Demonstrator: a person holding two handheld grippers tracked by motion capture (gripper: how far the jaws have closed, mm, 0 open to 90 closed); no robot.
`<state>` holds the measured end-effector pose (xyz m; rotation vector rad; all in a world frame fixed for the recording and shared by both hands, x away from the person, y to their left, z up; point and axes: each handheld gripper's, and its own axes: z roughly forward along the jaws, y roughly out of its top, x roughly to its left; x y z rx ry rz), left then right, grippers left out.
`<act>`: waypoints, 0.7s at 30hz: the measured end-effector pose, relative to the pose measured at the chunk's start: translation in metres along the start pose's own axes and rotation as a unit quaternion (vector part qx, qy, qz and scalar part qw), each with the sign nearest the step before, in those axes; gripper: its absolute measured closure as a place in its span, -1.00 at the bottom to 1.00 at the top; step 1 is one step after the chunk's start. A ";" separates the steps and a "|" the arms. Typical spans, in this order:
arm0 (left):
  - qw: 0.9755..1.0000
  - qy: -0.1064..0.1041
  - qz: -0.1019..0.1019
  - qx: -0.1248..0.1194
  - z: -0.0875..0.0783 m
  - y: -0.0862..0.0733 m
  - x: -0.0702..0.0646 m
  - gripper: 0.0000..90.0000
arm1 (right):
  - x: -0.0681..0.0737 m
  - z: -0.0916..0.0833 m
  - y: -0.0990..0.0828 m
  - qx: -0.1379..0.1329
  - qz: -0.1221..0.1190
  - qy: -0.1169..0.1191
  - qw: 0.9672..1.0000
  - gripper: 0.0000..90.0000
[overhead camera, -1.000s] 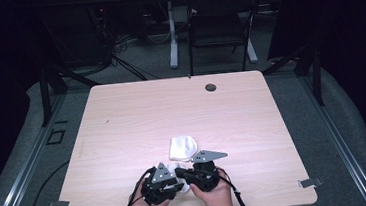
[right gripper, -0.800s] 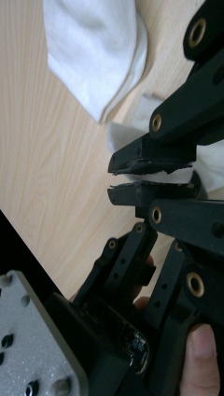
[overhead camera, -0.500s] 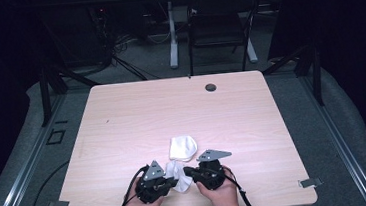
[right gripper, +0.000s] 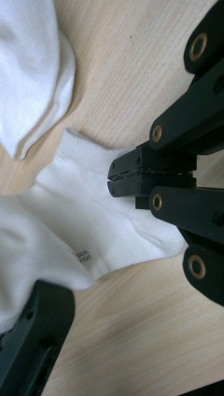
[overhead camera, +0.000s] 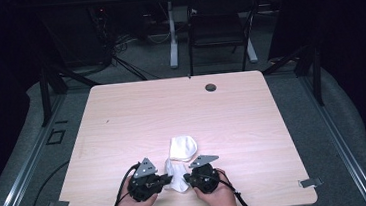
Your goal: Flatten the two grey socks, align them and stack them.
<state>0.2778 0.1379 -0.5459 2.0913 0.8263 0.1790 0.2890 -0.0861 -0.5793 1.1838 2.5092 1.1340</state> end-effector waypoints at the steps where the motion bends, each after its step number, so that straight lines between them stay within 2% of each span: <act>1: 1.000 0.002 -0.002 -0.001 -0.003 0.000 0.002 0.92 | 0.000 0.000 0.000 0.001 0.000 -0.001 1.000 1.00; 5: 1.000 0.008 -0.014 -0.001 -0.012 -0.003 0.008 0.91 | -0.001 -0.004 -0.002 0.010 -0.003 -0.002 1.000 1.00; 10: 0.999 0.021 -0.028 0.005 -0.020 -0.012 0.012 0.90 | -0.008 -0.009 -0.004 0.012 0.008 -0.005 1.000 1.00; 11: 0.999 0.024 -0.024 0.010 -0.021 -0.013 0.014 0.88 | -0.010 -0.011 -0.004 0.017 0.011 -0.007 1.000 1.00; 15: 0.999 0.033 -0.033 0.017 -0.023 -0.018 0.018 0.74 | -0.015 -0.014 -0.006 0.017 0.018 -0.007 1.000 1.00; 21: 0.997 0.058 -0.041 -0.004 -0.035 -0.015 0.026 0.57 | -0.018 -0.015 -0.006 0.020 0.021 -0.009 1.000 1.00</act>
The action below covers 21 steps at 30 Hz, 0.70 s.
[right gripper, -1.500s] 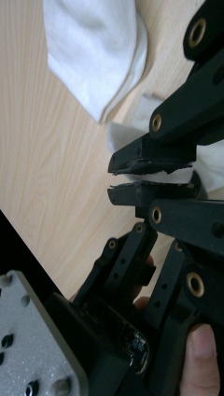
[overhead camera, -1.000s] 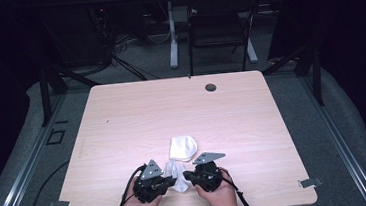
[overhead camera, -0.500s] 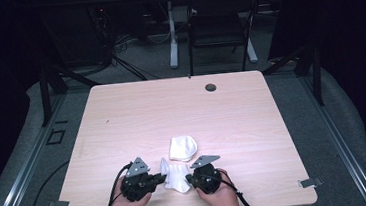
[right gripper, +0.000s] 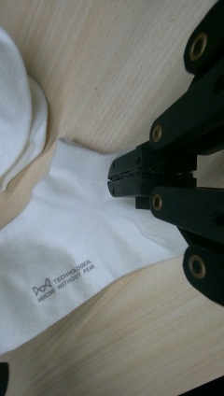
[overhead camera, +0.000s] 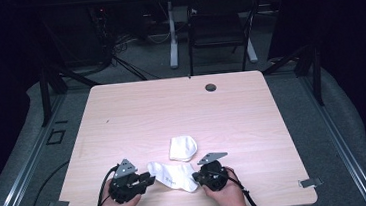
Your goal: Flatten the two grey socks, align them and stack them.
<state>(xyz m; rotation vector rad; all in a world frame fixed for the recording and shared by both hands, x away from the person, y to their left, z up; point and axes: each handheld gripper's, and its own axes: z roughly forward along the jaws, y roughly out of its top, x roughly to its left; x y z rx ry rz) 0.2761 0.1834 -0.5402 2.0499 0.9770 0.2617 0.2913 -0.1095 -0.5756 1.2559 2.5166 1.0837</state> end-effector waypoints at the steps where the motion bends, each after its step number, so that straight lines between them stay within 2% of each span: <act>1: 1.000 0.006 -0.002 -0.006 -0.002 0.001 0.001 0.55 | 0.000 0.000 0.000 0.001 0.000 0.000 1.000 1.00; 6: 0.999 0.012 -0.007 -0.031 -0.009 0.003 0.006 0.53 | 0.000 0.000 0.000 0.000 -0.004 -0.003 1.000 1.00; 8: 0.999 0.011 -0.002 -0.032 -0.007 0.003 0.006 0.49 | 0.000 0.000 0.000 0.001 -0.007 -0.002 1.000 1.00; 12: 1.000 0.013 0.022 0.008 0.015 -0.003 0.008 0.43 | 0.000 0.001 0.000 -0.003 -0.002 -0.001 1.000 1.00; 15: 0.999 0.015 0.024 0.030 0.031 -0.006 0.010 0.39 | 0.000 0.000 0.000 0.001 -0.003 0.000 1.000 1.00; 18: 0.998 0.013 0.032 0.044 0.038 -0.008 0.011 0.36 | -0.001 -0.001 0.000 0.001 -0.005 -0.002 1.000 1.00; 21: 0.998 0.010 0.031 0.056 0.040 -0.011 0.009 0.35 | -0.003 -0.002 0.000 0.007 -0.003 0.002 1.000 1.00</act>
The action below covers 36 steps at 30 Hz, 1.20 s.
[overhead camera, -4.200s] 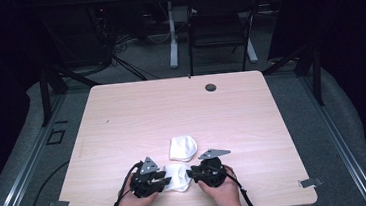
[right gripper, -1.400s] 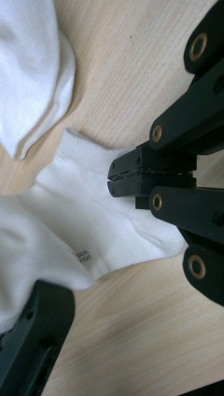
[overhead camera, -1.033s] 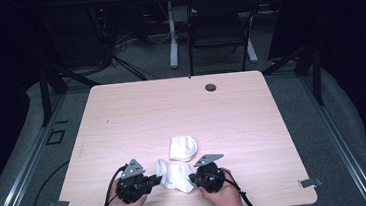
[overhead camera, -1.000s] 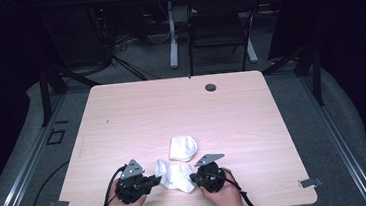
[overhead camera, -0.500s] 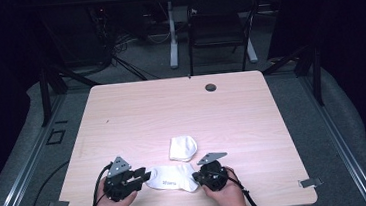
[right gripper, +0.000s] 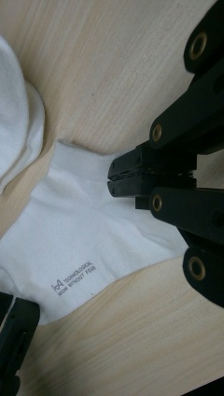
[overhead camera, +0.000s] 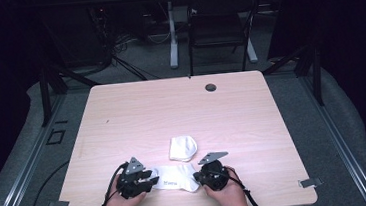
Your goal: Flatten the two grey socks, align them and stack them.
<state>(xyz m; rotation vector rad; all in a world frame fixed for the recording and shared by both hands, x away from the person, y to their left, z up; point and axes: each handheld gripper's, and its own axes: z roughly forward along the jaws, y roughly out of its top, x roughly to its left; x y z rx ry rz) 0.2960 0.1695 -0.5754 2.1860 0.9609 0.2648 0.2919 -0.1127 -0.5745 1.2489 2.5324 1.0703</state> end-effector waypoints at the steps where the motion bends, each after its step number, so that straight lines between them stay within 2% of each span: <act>1: 1.000 -0.002 0.002 0.001 0.000 0.000 -0.001 0.34 | 0.000 0.000 0.000 -0.001 0.003 -0.002 1.000 1.00; 8: 1.000 -0.019 0.003 0.007 -0.003 -0.004 -0.012 0.33 | 0.001 -0.006 -0.004 0.009 0.004 -0.008 1.000 1.00; 13: 1.000 -0.020 0.005 0.005 -0.003 -0.006 -0.022 0.32 | 0.001 -0.010 -0.005 0.024 -0.007 -0.015 1.000 1.00; 17: 1.000 -0.022 0.003 0.007 -0.003 -0.006 -0.022 0.31 | -0.001 -0.011 -0.005 0.026 0.000 -0.008 1.000 1.00; 21: 0.999 -0.034 -0.011 0.005 -0.004 -0.005 -0.021 0.29 | -0.004 -0.013 -0.005 0.033 0.006 -0.004 0.999 0.92; 24: 0.999 -0.038 -0.007 -0.007 -0.008 -0.002 -0.020 0.23 | -0.004 -0.016 -0.003 0.013 0.006 -0.001 1.000 0.78; 27: 0.999 -0.033 -0.010 -0.036 -0.015 0.001 -0.015 0.16 | -0.008 -0.023 0.005 -0.033 0.014 -0.006 0.999 0.62; 29: 0.998 -0.028 -0.014 -0.047 -0.019 0.003 -0.010 0.13 | -0.013 -0.024 0.012 -0.067 0.030 -0.014 0.997 0.53; 31: 0.998 -0.022 -0.019 -0.055 -0.022 0.004 -0.003 0.11 | -0.022 -0.023 0.020 -0.083 0.050 -0.018 0.995 0.50; 34: 0.998 -0.013 -0.027 -0.063 -0.024 0.004 0.004 0.09 | -0.035 -0.017 0.031 -0.092 0.065 -0.032 0.993 0.50; 36: 0.997 -0.010 -0.038 -0.064 -0.024 0.004 0.011 0.08 | -0.048 -0.011 0.041 -0.100 0.093 -0.023 0.990 0.48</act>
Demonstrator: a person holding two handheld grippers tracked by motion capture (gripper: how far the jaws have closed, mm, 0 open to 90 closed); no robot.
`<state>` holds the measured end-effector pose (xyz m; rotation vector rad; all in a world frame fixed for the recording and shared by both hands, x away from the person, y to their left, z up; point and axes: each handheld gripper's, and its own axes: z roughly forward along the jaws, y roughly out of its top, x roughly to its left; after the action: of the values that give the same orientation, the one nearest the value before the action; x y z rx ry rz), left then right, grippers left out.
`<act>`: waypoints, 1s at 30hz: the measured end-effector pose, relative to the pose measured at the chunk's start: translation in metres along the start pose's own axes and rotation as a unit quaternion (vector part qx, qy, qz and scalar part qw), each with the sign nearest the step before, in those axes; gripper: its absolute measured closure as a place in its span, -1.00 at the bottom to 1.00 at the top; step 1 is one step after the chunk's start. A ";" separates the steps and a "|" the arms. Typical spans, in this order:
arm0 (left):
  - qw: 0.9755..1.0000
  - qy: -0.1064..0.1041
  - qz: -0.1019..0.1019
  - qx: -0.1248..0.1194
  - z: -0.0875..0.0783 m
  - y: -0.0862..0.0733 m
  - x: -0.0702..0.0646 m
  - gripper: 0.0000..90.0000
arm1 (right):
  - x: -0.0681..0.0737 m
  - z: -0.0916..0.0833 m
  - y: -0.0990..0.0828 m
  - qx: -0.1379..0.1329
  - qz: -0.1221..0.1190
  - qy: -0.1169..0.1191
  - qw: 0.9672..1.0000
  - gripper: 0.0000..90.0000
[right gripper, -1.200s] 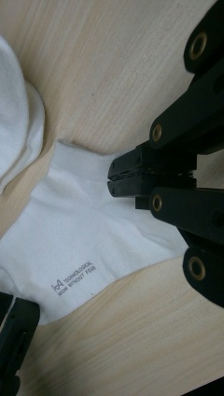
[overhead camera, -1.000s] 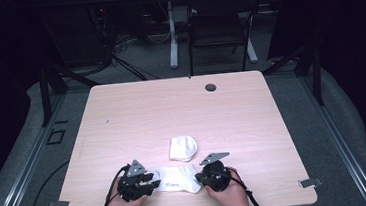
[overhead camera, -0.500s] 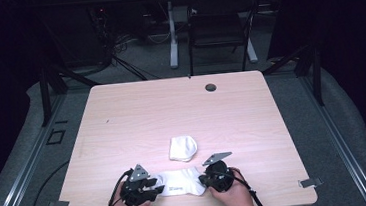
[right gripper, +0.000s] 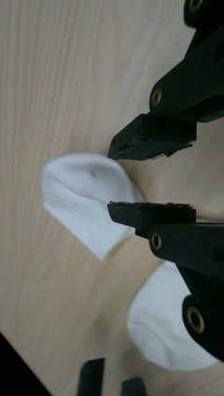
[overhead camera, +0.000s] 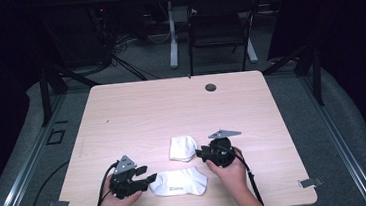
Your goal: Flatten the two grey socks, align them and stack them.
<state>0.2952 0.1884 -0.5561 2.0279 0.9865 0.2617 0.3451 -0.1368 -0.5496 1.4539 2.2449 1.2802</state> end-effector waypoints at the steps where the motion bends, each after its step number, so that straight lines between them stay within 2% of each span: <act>1: 1.000 0.002 -0.002 0.001 0.000 0.000 0.003 0.08 | -0.003 0.004 0.003 -0.007 0.018 0.005 1.000 0.47; 3: 1.000 0.005 -0.015 -0.002 -0.001 0.000 0.007 0.08 | -0.008 0.013 0.010 0.000 0.038 0.009 0.999 0.45; 5: 1.000 0.006 -0.021 -0.003 -0.001 0.000 0.009 0.08 | -0.010 0.022 0.013 0.012 0.036 0.001 0.999 0.43; 7: 1.000 0.007 -0.017 -0.003 -0.001 -0.001 0.011 0.08 | -0.012 0.030 0.014 0.019 0.043 0.000 0.999 0.42; 10: 1.000 0.010 -0.017 0.001 0.000 -0.001 0.012 0.08 | -0.012 0.037 0.014 0.030 0.049 0.000 0.998 0.57; 14: 1.000 0.012 -0.020 0.001 0.000 -0.001 0.013 0.08 | -0.003 0.040 0.015 0.038 0.020 -0.012 0.999 0.85; 16: 1.000 0.012 -0.019 0.001 0.000 -0.001 0.013 0.08 | 0.000 0.039 0.016 0.036 0.007 -0.017 0.999 0.91; 18: 1.000 0.012 -0.020 0.002 0.001 -0.001 0.013 0.08 | 0.001 0.038 0.016 0.030 0.002 -0.023 0.999 0.85; 19: 1.000 0.013 -0.019 0.002 0.001 -0.001 0.013 0.08 | 0.001 0.037 0.017 0.025 0.006 -0.020 0.999 0.76; 23: 1.000 0.012 -0.017 0.003 0.002 -0.001 0.012 0.08 | -0.009 0.032 0.019 -0.001 0.038 -0.010 0.999 0.40; 26: 1.000 0.012 -0.015 0.006 0.003 -0.001 0.012 0.08 | -0.017 0.036 0.020 -0.002 0.068 0.018 0.998 0.25; 30: 1.000 0.011 -0.015 0.007 0.003 -0.001 0.012 0.08 | -0.022 0.046 0.019 0.003 0.077 0.037 0.996 0.18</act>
<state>0.3039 0.1954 -0.5608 2.0248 1.0337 0.2633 0.3941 -0.1259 -0.5697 1.6363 2.2205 1.3937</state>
